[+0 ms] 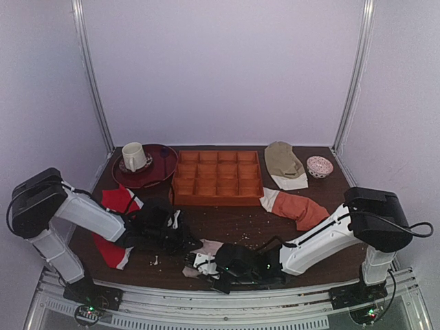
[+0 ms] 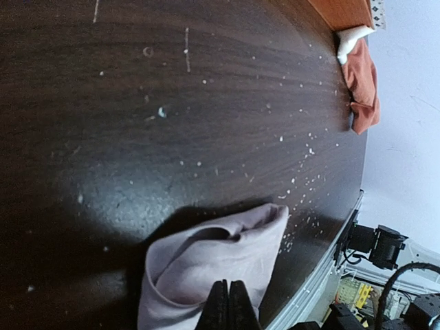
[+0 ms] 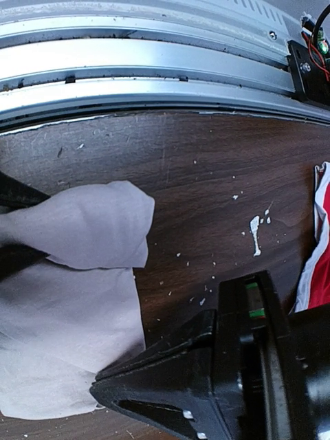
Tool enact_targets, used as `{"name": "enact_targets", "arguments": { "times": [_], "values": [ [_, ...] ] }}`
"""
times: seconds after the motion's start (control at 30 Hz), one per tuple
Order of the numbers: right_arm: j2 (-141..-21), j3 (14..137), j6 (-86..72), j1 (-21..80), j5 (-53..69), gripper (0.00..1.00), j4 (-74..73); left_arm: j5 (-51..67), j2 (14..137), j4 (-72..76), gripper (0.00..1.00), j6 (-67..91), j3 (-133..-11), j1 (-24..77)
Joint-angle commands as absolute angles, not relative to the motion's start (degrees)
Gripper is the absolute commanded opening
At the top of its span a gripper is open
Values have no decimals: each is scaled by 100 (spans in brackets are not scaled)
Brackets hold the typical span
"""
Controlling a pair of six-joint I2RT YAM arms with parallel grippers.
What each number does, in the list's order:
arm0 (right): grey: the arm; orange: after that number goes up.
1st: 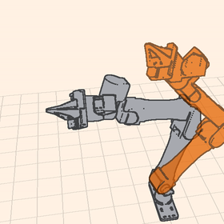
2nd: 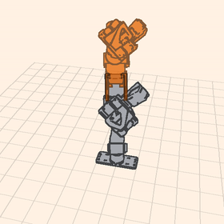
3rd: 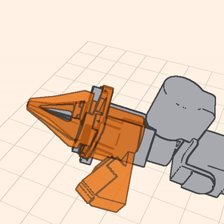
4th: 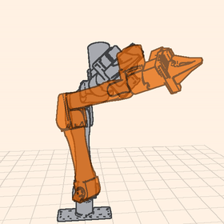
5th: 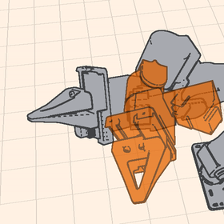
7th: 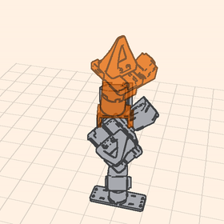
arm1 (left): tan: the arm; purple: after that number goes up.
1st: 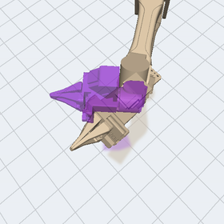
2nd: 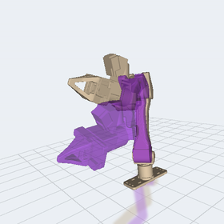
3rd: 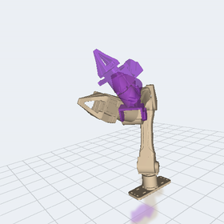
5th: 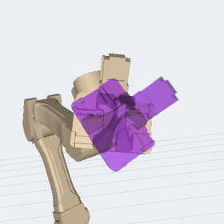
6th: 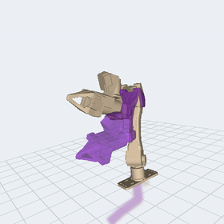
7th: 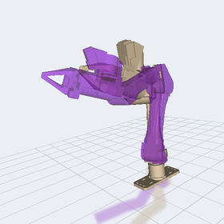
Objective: Roll the underwear
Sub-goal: Roll the underwear at the center of the board.
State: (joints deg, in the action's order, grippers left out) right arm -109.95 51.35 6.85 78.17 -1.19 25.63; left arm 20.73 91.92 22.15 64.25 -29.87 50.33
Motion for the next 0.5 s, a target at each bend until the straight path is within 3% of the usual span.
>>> {"name": "enact_targets", "arguments": {
  "times": [0.0, 0.47],
  "values": [
    [-11009, 4963, 471, 7814, -27, 0, 2287, 2286, 9666, 2180, 0, 6373, -3201, 4958],
    [-11091, 4676, -1014, 7267, 1439, 0, 3000, 2128, 9752, 1929, 0, 6543, -3121, 4914]
  ]
}}
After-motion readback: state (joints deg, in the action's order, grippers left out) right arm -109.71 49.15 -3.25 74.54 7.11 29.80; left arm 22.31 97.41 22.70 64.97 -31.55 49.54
